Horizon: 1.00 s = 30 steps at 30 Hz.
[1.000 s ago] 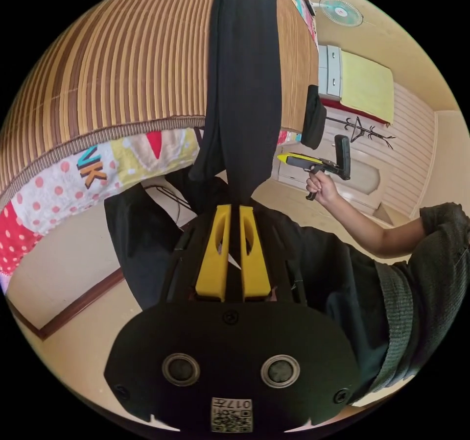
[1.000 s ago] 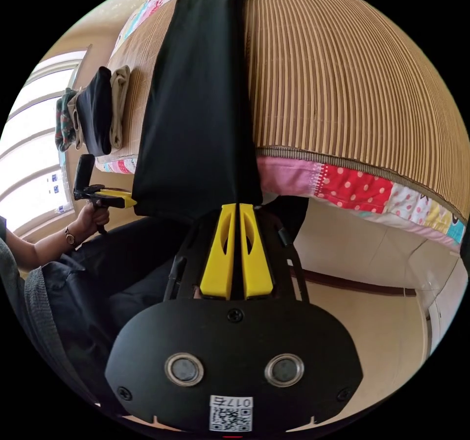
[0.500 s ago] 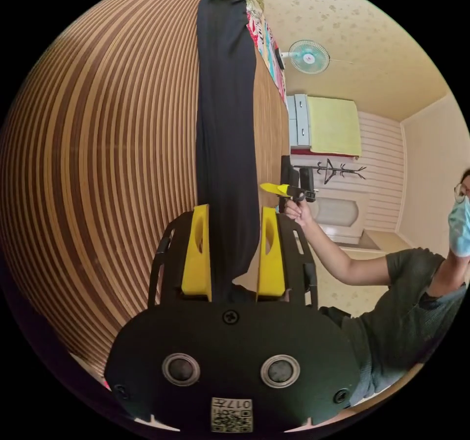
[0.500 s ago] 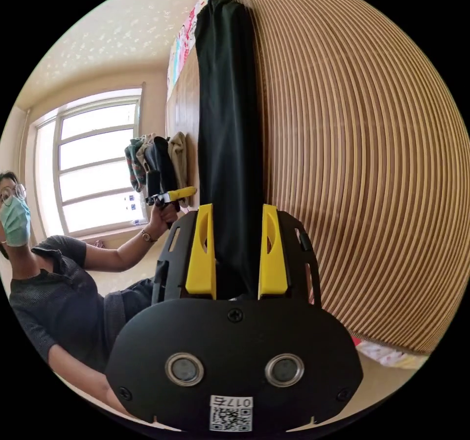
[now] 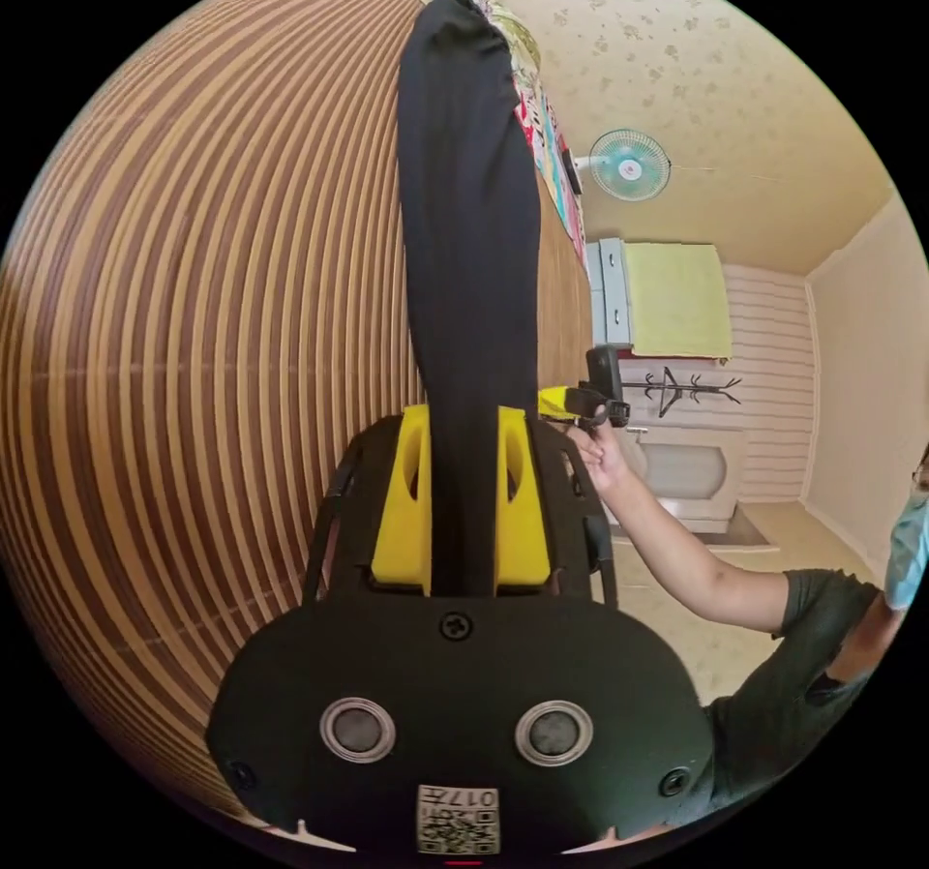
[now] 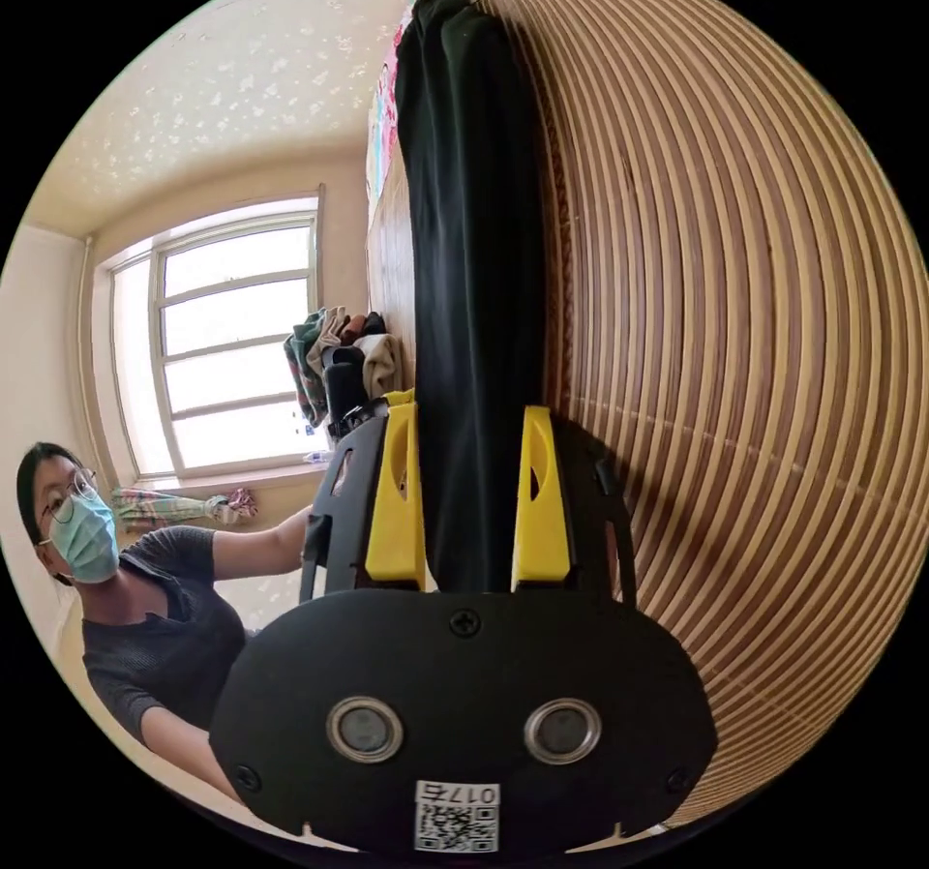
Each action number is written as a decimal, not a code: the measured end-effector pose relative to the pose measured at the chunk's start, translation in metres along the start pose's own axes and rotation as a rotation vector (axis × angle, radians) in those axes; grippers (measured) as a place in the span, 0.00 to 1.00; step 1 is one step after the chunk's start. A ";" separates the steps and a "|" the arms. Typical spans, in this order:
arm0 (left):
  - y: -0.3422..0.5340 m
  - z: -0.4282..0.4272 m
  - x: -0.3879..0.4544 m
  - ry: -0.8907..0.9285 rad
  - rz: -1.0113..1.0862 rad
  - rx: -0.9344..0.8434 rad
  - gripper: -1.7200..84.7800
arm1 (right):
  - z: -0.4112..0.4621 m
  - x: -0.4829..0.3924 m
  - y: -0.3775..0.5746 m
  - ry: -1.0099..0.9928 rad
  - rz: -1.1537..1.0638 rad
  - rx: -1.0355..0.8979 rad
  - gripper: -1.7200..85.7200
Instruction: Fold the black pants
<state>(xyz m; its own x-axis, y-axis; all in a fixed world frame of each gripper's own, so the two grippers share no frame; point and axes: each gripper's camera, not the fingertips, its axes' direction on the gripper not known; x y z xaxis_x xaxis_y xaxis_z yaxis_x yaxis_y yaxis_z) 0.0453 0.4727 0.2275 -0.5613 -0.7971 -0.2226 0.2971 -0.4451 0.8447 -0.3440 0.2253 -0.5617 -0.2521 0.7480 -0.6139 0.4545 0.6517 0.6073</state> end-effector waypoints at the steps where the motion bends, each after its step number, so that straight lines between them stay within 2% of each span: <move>1: -0.004 0.004 -0.002 0.015 -0.006 -0.024 0.13 | 0.006 0.000 -0.004 0.029 0.013 -0.008 0.11; 3: -0.014 0.015 -0.008 0.072 -0.023 -0.106 0.09 | 0.013 -0.004 -0.006 0.139 0.033 -0.004 0.08; 5: -0.014 0.011 -0.008 0.147 -0.011 -0.114 0.07 | 0.011 -0.014 0.000 0.136 0.021 0.037 0.07; 9: 0.005 -0.015 0.017 0.354 0.095 -0.064 0.07 | -0.012 -0.052 0.038 -0.042 -0.126 0.160 0.05; 13: 0.034 -0.036 0.066 0.454 0.202 -0.058 0.08 | -0.032 -0.113 0.094 -0.158 -0.275 0.211 0.05; 20: 0.095 -0.092 0.201 0.494 0.385 -0.007 0.07 | -0.057 -0.231 0.175 -0.213 -0.435 0.249 0.04; 25: 0.112 -0.140 0.323 0.460 0.663 -0.008 0.07 | -0.088 -0.372 0.225 -0.069 -0.660 0.305 0.04; 30: 0.109 -0.194 0.434 0.559 0.887 0.104 0.07 | -0.118 -0.491 0.246 -0.053 -0.904 0.366 0.04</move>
<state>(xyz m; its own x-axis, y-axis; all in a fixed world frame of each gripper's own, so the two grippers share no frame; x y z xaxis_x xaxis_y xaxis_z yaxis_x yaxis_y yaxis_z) -0.0163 -0.0009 0.1285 0.2688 -0.9068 0.3248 0.3447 0.4054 0.8467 -0.2088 0.0331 -0.0513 -0.6013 -0.0275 -0.7986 0.3480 0.8906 -0.2927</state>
